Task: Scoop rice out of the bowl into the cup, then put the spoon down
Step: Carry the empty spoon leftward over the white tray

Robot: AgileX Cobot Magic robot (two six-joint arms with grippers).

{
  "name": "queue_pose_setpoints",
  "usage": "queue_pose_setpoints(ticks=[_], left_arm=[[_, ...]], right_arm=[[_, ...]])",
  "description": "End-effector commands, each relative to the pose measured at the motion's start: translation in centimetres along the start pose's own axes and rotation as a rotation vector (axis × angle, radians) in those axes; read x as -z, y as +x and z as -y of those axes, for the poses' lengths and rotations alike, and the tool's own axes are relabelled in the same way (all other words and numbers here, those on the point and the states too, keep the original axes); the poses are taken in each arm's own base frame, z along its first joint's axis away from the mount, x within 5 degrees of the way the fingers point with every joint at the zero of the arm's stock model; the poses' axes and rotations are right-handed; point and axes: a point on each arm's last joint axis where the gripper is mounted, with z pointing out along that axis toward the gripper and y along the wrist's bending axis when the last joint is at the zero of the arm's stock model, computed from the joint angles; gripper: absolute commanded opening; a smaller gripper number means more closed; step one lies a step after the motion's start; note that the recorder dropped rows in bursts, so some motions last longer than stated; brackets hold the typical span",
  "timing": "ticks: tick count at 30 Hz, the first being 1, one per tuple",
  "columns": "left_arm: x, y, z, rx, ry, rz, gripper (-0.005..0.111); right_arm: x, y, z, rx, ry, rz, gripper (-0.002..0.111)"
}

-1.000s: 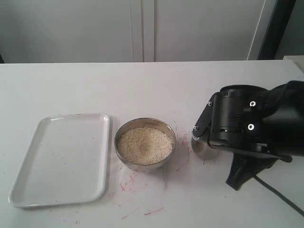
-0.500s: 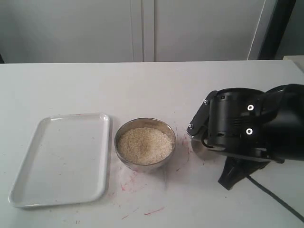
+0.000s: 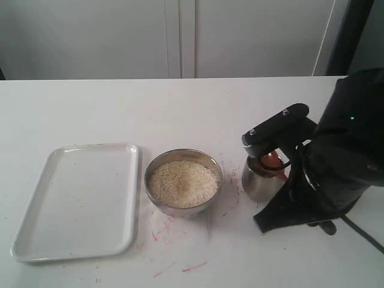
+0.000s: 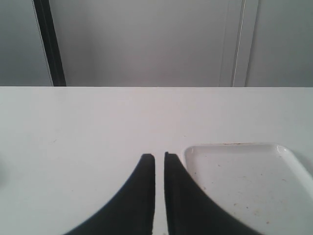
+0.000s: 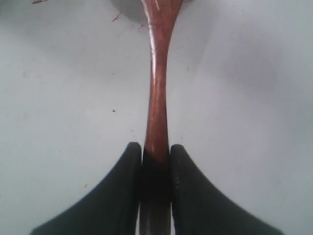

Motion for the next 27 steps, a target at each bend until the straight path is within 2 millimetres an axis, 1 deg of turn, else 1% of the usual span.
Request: queue_pose_setpoints(ticks=[1,9,15,18,22,24,27], left_arm=[[0.0,0.1,0.0,0.011,0.003,0.004,0.014],[0.0,0.1,0.0,0.011,0.003,0.004,0.014],[0.0,0.1,0.0,0.011,0.003,0.004,0.014],[0.0,0.1,0.0,0.011,0.003,0.004,0.014],[0.0,0.1,0.0,0.011,0.003,0.004,0.014],[0.0,0.1,0.0,0.011,0.003,0.004,0.014],[0.0,0.1,0.0,0.011,0.003,0.004,0.014]], right_arm=[[0.6,0.2,0.0,-0.07,-0.072,0.008,0.0],[1.0,-0.3,-1.5,-0.17,-0.248,0.054,0.0],[1.0,-0.5,-1.6,-0.177,-0.262,0.072,0.0],[1.3,-1.0,-1.7,-0.2,-0.274,0.088,0.0],[2.5,-2.5,-2.1,-0.235,-0.323,0.117,0.0],[3.3,-3.6,-2.3,-0.247,-0.349,0.143,0.0],[4.6,-5.6,-3.3,-0.235,-0.38,0.182,0.0]])
